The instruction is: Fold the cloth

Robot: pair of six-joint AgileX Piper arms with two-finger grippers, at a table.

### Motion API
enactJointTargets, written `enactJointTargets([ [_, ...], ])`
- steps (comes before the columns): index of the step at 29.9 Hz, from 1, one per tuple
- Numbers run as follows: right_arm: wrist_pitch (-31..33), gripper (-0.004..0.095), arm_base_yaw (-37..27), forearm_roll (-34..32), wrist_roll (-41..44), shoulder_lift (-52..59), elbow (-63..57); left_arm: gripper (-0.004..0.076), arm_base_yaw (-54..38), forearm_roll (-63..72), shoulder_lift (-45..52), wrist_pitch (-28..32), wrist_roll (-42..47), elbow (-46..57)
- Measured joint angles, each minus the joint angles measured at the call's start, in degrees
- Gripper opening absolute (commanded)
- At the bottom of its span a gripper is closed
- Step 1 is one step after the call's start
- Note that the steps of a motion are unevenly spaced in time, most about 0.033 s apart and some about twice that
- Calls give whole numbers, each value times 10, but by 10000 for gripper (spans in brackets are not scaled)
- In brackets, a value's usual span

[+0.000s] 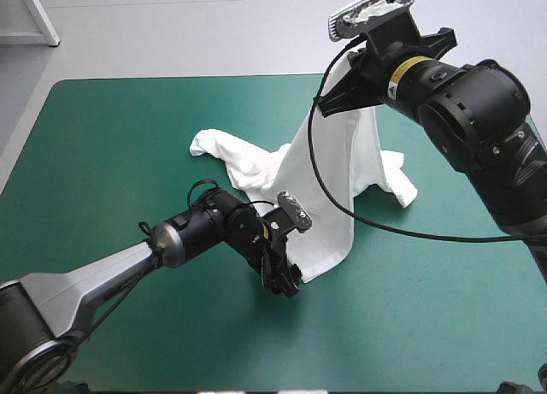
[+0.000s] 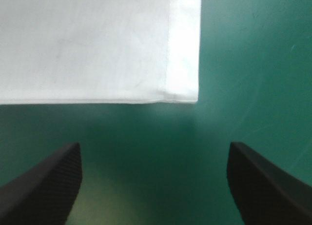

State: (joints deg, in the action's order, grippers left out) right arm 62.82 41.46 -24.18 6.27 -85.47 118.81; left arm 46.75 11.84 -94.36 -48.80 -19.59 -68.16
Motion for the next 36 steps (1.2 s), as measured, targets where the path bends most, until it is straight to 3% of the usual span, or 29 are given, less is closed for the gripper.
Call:
enactJointTargets([
  [18, 1, -17, 0, -14, 10, 2, 0, 576, 15, 19, -76, 107, -25, -3],
  [21, 1, -18, 0, -14, 10, 2, 0, 484, 15, 22, -83, 112, -26, -7],
  [27, 1, -18, 0, -15, 10, 2, 0, 60, 14, 14, -93, 135, -25, -11],
  [28, 1, -18, 0, -16, 10, 2, 0, 22, 14, 13, -94, 138, -24, -11],
  [36, 0, -17, 0, -42, 10, 2, 0, 21, 13, 11, -94, 156, -2, -13],
])
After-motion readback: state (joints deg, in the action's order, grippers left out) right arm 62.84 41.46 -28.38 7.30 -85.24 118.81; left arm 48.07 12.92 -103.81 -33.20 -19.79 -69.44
